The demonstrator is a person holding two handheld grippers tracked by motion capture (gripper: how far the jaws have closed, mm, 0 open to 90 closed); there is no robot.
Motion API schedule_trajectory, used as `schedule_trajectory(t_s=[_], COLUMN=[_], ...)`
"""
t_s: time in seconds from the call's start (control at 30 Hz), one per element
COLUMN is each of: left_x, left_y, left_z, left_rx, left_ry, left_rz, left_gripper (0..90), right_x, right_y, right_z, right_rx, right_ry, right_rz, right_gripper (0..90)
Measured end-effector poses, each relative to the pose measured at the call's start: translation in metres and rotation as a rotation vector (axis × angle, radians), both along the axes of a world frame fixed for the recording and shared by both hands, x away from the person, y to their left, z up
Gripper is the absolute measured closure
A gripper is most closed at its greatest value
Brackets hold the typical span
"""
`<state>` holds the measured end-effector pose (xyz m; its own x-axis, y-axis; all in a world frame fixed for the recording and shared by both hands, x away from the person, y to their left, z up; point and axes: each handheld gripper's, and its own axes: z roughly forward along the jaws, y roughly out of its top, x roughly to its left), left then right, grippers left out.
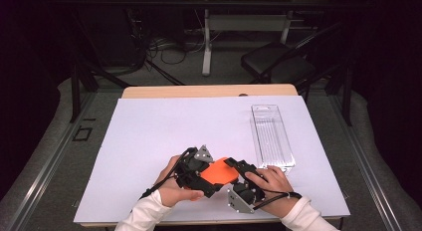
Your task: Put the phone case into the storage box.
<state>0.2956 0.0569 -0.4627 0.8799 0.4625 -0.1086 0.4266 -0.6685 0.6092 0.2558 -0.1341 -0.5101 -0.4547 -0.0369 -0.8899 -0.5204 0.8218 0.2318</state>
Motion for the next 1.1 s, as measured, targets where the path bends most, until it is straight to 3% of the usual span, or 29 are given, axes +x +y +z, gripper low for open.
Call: schedule_trajectory(t_s=[0.2, 0.3, 0.37, 0.6, 0.83, 1.1], left_x=[0.000, 0.000, 0.000, -0.001, -0.001, -0.001], left_y=[-0.001, -0.001, -0.002, -0.002, -0.002, -0.004], left_z=[0.000, -0.001, -0.001, 0.000, 0.000, -0.001], left_rx=[0.000, 0.002, -0.001, -0.016, -0.020, -0.019], left_ry=[0.004, 0.005, 0.009, 0.020, 0.028, 0.041], left_rz=[-0.002, -0.002, -0.002, -0.001, -0.003, -0.003], left_gripper=[16.3, 16.3, 16.3, 16.3, 16.3, 16.3], right_x=[-0.001, -0.001, -0.003, -0.005, -0.006, -0.005], right_y=[0.002, 0.002, 0.003, 0.004, 0.005, 0.006], right_z=[-0.004, -0.006, -0.007, -0.012, -0.015, -0.020], right_rx=[-0.051, -0.051, -0.060, -0.077, -0.091, -0.083], right_ry=[-0.036, -0.043, -0.089, -0.143, -0.171, -0.163], right_rz=[0.012, 0.013, 0.004, 0.015, 0.023, 0.005], right_gripper=[41.5, 42.6, 43.8, 49.8, 54.7, 58.5])
